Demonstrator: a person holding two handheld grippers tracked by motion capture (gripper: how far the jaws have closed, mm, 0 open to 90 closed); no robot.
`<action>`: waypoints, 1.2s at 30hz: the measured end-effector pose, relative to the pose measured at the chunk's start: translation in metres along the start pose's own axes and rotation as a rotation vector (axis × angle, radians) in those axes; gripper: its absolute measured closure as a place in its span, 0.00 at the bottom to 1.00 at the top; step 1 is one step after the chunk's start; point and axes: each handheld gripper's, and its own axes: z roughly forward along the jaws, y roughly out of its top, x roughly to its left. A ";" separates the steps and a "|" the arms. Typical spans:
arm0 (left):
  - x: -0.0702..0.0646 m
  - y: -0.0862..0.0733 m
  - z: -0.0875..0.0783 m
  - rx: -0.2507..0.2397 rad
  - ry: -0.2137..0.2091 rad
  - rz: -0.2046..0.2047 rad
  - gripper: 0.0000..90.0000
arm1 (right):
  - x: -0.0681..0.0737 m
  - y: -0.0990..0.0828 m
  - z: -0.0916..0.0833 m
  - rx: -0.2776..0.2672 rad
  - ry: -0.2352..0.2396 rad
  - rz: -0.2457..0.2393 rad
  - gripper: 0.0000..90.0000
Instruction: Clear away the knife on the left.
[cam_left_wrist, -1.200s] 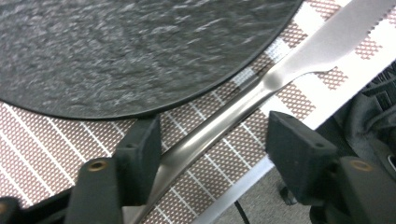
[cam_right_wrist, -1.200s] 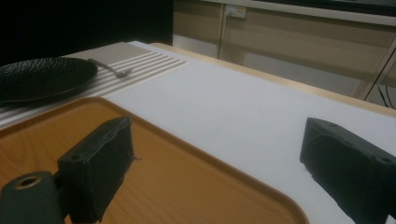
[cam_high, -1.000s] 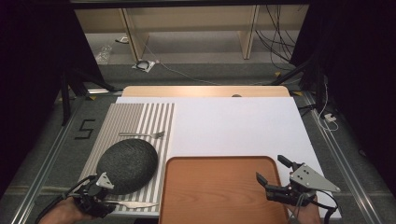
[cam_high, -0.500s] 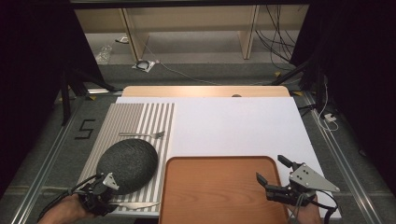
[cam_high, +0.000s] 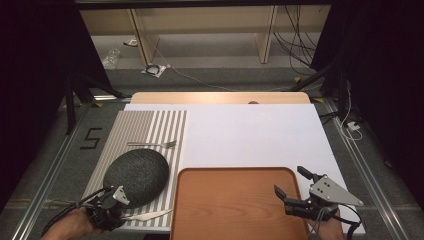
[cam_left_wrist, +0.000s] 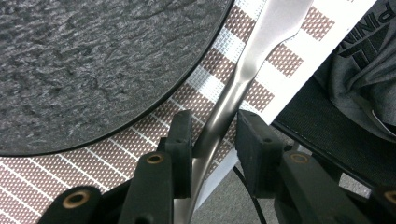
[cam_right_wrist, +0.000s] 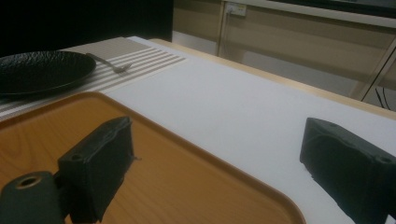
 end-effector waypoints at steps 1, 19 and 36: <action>0.000 0.000 0.000 0.000 -0.001 0.000 0.76 | 0.000 0.000 0.000 -0.001 0.000 0.004 0.12; -0.005 0.011 0.002 0.027 0.004 0.049 0.83 | 0.001 -0.001 0.001 0.004 0.007 0.001 0.12; -0.009 0.015 0.002 0.049 0.016 0.098 0.88 | 0.001 -0.001 0.002 0.012 0.012 -0.004 0.13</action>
